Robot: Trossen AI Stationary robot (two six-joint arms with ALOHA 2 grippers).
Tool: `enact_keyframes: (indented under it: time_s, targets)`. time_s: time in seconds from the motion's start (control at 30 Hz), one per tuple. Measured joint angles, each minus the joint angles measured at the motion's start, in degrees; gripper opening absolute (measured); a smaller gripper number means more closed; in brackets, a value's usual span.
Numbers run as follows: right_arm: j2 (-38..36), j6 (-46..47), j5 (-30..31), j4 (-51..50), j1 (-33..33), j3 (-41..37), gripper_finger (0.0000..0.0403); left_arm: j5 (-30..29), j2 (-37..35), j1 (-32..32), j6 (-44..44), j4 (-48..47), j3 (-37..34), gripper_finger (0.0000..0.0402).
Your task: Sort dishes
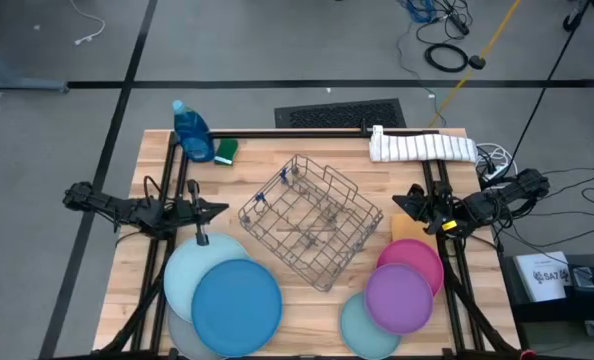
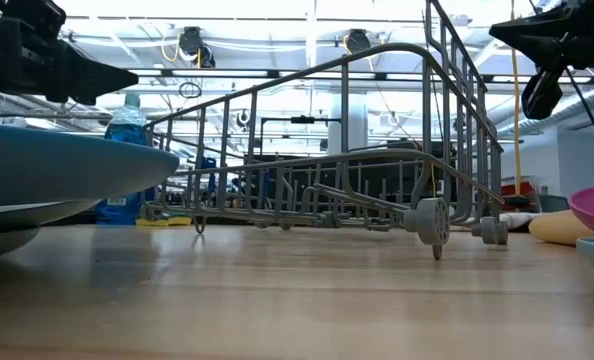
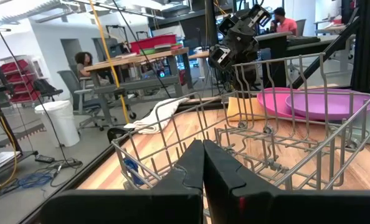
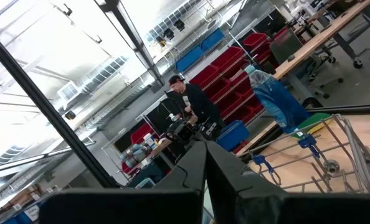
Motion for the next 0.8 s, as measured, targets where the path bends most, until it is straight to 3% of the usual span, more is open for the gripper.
enact_keyframes:
  time_s: [0.67,0.8]
  targets:
    - [0.00,0.00,-0.01,-0.01,-0.01,-0.01,0.0006,-0.31,0.01,0.01,0.00,0.30,-0.01,0.0002]
    - [0.00,0.00,-0.01,0.01,-0.01,0.00,0.0006,-0.25,0.01,0.02,0.26,7.49,-0.01,0.0002]
